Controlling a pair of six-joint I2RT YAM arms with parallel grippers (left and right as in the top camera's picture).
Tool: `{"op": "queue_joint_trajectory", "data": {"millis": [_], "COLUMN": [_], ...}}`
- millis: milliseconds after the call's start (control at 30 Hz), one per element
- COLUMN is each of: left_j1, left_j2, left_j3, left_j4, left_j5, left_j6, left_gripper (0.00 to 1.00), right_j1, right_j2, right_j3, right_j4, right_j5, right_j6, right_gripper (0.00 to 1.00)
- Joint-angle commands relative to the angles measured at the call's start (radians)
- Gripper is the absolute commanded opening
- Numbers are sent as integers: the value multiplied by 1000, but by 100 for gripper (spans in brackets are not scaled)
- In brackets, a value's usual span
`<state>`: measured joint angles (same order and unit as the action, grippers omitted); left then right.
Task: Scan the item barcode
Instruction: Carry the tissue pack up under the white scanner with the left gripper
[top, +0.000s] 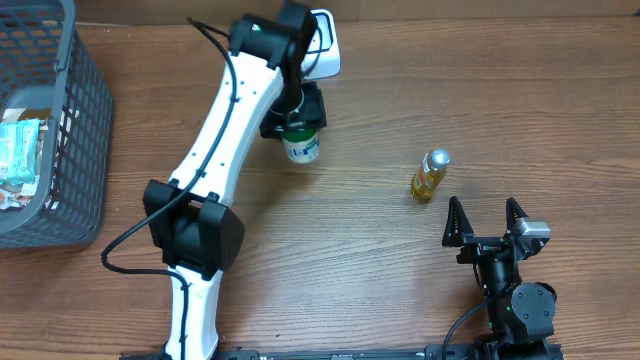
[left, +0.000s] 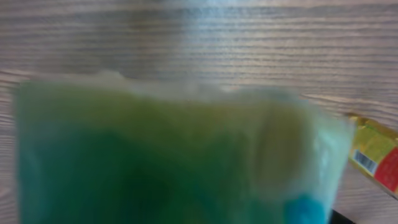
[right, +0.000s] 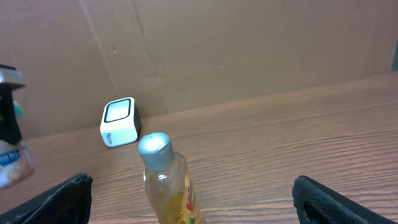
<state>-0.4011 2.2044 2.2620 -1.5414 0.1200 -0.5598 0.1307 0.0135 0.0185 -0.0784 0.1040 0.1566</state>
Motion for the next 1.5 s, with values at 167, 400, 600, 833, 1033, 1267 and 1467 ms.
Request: {"op": "queue_joint_trajectory", "data": {"millis": [167, 400, 600, 833, 1033, 1267, 1467], "left_j1": [-107, -187, -229, -245, -254, -256, -259], "left_j2": [-32, -32, -32, -31, -31, -31, -31], "left_j3": [-105, -106, -116, -188, -286, -356, -391], "left_j4": [92, 124, 121, 173, 257, 325, 347], "left_j5": [-104, -256, -292, -311, -303, -299, -288], "left_j6": [-161, -235, -295, -418, -432, -431, -431], "left_gripper": [5, 10, 18, 22, 26, 30, 30], "right_j1": [-2, -2, -2, -2, -2, -2, -2], "right_j2": [-11, -11, -10, -10, -11, -10, -11], "right_j3": [-11, -11, -11, -11, -11, -11, -11], "right_j4": [5, 5, 5, 5, 5, 5, 5], "right_j5": [-2, -2, -2, -2, -2, -2, -2], "right_j6": [-5, -5, -5, -5, -5, -5, -5], "right_gripper": [100, 100, 100, 100, 100, 100, 100]}}
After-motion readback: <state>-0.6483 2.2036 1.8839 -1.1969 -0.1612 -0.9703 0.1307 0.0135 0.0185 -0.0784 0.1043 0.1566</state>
